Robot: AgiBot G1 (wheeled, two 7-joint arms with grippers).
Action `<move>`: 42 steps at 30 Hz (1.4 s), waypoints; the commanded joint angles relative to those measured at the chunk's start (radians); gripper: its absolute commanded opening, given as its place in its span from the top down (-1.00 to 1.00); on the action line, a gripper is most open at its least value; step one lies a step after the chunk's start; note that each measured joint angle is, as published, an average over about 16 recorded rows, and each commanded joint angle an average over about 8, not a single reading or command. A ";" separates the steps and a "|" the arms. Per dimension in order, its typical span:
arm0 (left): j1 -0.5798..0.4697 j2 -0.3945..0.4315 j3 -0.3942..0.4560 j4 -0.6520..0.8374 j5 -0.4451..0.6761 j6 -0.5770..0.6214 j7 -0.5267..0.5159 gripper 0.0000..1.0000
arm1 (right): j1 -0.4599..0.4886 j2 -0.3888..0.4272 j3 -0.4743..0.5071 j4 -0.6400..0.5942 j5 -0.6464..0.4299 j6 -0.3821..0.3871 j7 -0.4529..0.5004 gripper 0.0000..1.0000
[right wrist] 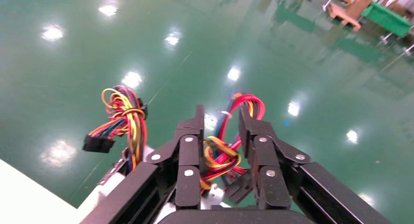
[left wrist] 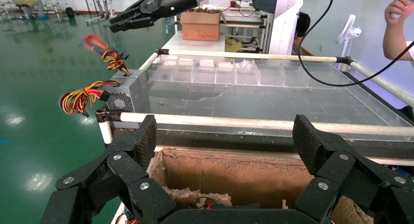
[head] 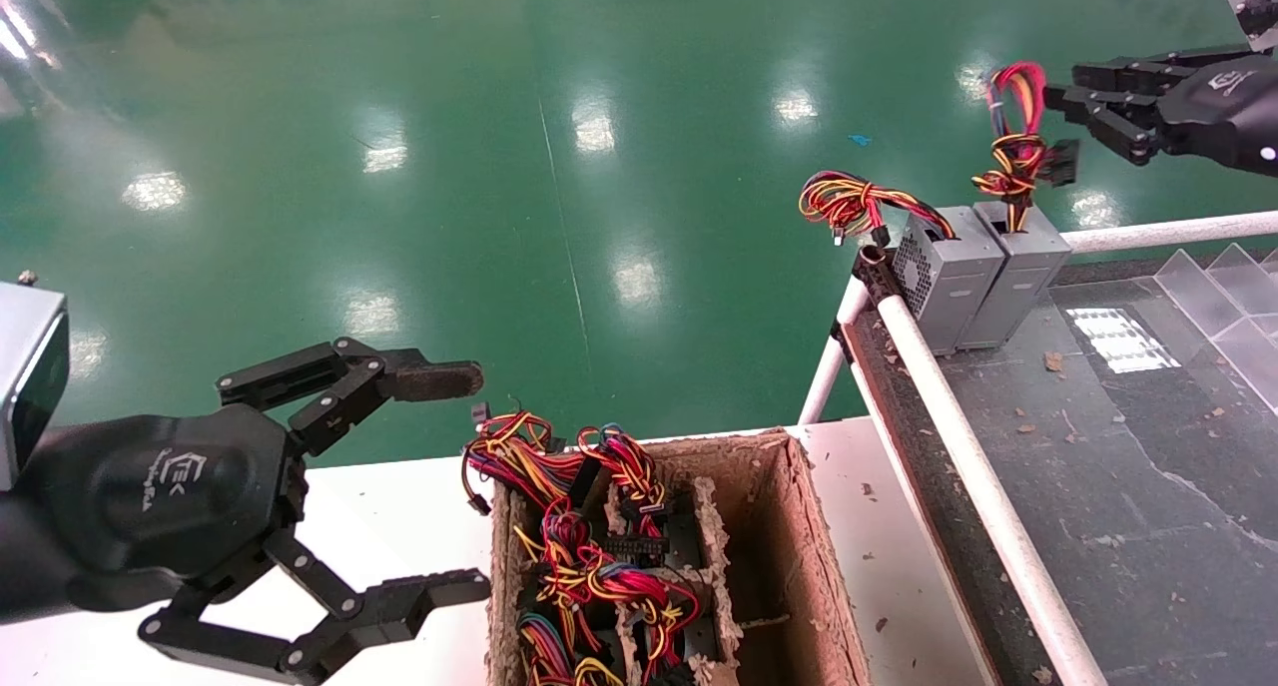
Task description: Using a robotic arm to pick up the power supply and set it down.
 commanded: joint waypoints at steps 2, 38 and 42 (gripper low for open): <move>0.000 0.000 0.000 0.000 0.000 0.000 0.000 -1.00 | 0.012 0.002 0.001 -0.021 0.002 -0.019 -0.001 -1.00; 0.000 0.000 0.000 0.000 0.000 0.000 0.000 -1.00 | -0.429 0.135 0.056 0.592 0.376 -0.232 0.213 -1.00; 0.000 0.000 0.000 0.000 0.000 0.000 0.000 -1.00 | -0.486 0.151 0.063 0.672 0.422 -0.256 0.244 -1.00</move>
